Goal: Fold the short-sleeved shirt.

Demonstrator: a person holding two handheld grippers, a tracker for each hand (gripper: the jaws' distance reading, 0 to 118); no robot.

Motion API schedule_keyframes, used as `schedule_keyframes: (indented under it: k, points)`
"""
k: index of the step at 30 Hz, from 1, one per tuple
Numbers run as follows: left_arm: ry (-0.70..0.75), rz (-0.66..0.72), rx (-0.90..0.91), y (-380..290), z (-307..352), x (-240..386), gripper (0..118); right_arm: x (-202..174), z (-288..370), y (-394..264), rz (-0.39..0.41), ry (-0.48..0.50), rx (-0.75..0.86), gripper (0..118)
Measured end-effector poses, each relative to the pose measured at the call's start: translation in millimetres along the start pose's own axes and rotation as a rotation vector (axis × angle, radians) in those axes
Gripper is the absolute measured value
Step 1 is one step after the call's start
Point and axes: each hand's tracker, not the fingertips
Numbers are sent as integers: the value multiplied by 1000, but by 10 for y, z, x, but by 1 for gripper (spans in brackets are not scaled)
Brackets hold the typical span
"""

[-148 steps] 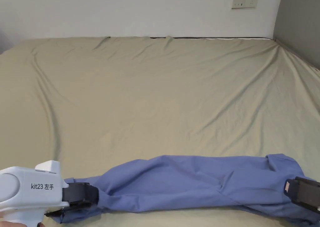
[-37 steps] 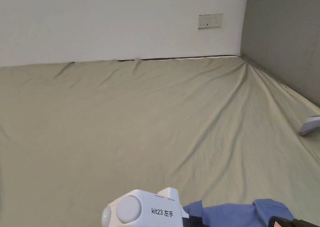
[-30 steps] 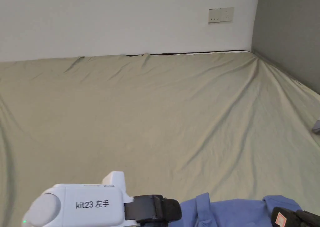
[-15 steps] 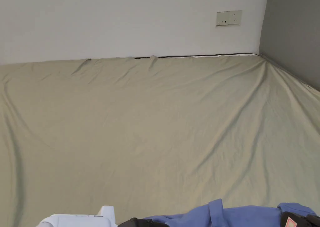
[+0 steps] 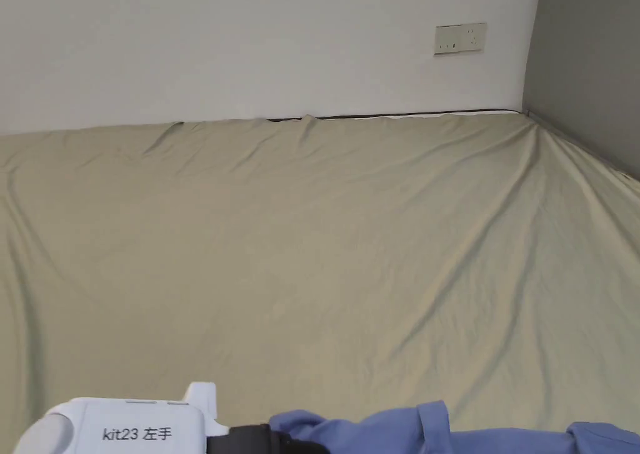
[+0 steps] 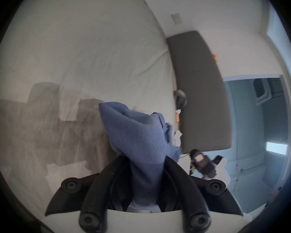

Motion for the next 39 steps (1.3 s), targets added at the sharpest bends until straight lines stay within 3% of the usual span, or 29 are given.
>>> schedule_keyframes:
  k: [4, 10, 12, 14, 17, 21, 26, 27, 29, 30, 31, 32, 34, 36, 39]
  points:
    - [-27, -25, 134, 77, 574, -70, 16, -28, -142, 44, -4, -28, -12, 16]
    - [268, -21, 279, 0, 1499, -166, 16, -243, -350, 70, 15, -23, -14, 16]
    - [288, 12, 305, -25, 1593, -142, 16, -286, -436, 58, 4, -12, -11, 5]
    - [280, -24, 300, -81, 1603, -9, 16, -277, -477, 35, 7, -2, -13, 2]
    - [289, -182, 275, -118, 1423, 387, 16, -255, -451, -1, 6, 36, -11, 0]
    - [296, -280, 169, -126, 800, 767, 16, -179, -286, -22, -9, 18, 18, 0]
    - [151, -431, -68, -328, -478, 1105, 17, 63, 107, -7, -34, -41, 64, 0]
    - [165, -442, -129, -385, -786, 1098, 23, 99, 177, -9, -32, -50, 68, 0]
    - [178, -410, -252, -435, -1339, 920, 52, 148, 287, -23, -30, -70, 80, 0]
    - [196, -315, -314, -480, -1574, 811, 71, 143, 332, -42, -27, -72, 81, 0]
    - [202, -241, -347, -522, -1704, 718, 76, 154, 373, -50, -22, -73, 82, 0]
    - [192, -190, -347, -568, -1744, 681, 77, 164, 419, -62, -19, -71, 88, 0]
    - [152, -244, -273, -541, -1627, 786, 80, 179, 475, -57, -19, -57, 92, 0]
    - [165, -271, -259, -463, -1444, 919, 81, 196, 462, -54, -26, -42, 93, 0]
    - [216, -342, -95, -396, -985, 1123, 81, 140, 403, -44, -25, -39, 102, 0]
